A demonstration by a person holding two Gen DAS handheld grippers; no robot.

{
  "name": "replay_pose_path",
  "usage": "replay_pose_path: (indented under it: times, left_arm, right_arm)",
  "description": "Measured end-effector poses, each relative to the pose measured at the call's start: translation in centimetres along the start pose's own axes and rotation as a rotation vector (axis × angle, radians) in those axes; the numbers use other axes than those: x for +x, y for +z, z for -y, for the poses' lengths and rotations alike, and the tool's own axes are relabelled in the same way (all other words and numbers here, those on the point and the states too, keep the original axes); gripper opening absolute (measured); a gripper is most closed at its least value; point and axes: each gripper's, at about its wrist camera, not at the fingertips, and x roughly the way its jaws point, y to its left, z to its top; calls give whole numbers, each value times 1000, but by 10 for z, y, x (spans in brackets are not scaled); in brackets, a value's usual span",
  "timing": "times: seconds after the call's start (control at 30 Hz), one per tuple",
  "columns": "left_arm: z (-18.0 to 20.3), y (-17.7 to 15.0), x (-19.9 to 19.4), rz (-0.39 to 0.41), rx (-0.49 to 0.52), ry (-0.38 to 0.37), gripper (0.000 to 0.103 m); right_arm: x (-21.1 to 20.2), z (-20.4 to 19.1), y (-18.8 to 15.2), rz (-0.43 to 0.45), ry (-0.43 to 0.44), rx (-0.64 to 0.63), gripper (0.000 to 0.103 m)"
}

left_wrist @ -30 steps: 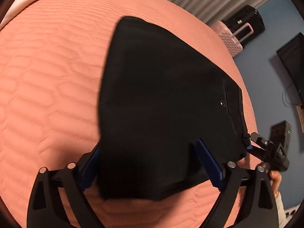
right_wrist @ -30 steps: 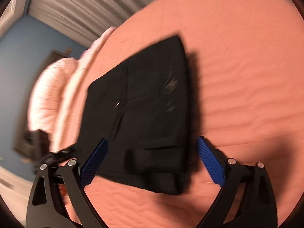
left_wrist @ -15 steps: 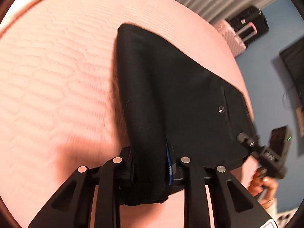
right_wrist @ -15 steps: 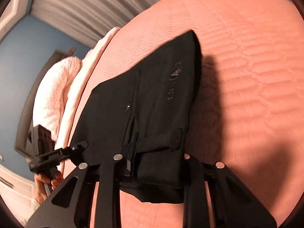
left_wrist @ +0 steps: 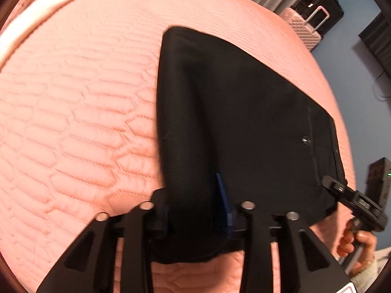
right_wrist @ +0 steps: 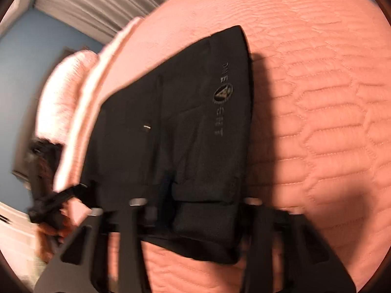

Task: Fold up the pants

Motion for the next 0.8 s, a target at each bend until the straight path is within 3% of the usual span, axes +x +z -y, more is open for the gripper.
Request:
replay_pose_path:
  times: [0.07,0.13,0.2,0.27,0.4,0.47,0.53,0.67,0.8]
  left_arm:
    - [-1,2,-16,21,-1,67,37]
    - [9,3,-45,96,46,208,37]
    - [37,-3,-74,215,171,339,50]
    - [63,-7,-89,273,241,398,61]
    - [107,-10,-106,322,296,368,66]
    - [118,-12,-117,336,289,353,71]
    - [129,-9,-122,344,270,333,72]
    - [143,-21,-142,340,231,303,77]
    - [150,-36,-152,335,234,316,78]
  right_arm:
    - [-34,-5,0,71,-72,25,53]
    - [-73,-20,-8,193,-206,-41,54]
    - [-103,-50,-14,278,-298,-152,54]
    - [-119,-82,-17,341,-329,-214,54]
    - [-130,-131,-25,411,-367,-274,63]
    - [-126,-156,-30,441,-409,-301,73]
    - [-128,-166,-34,459,-423,-304,74]
    - [-143,-167,-48,470,-416,-257,91]
    - [-149,-172,-59,463,-413,-257,92]
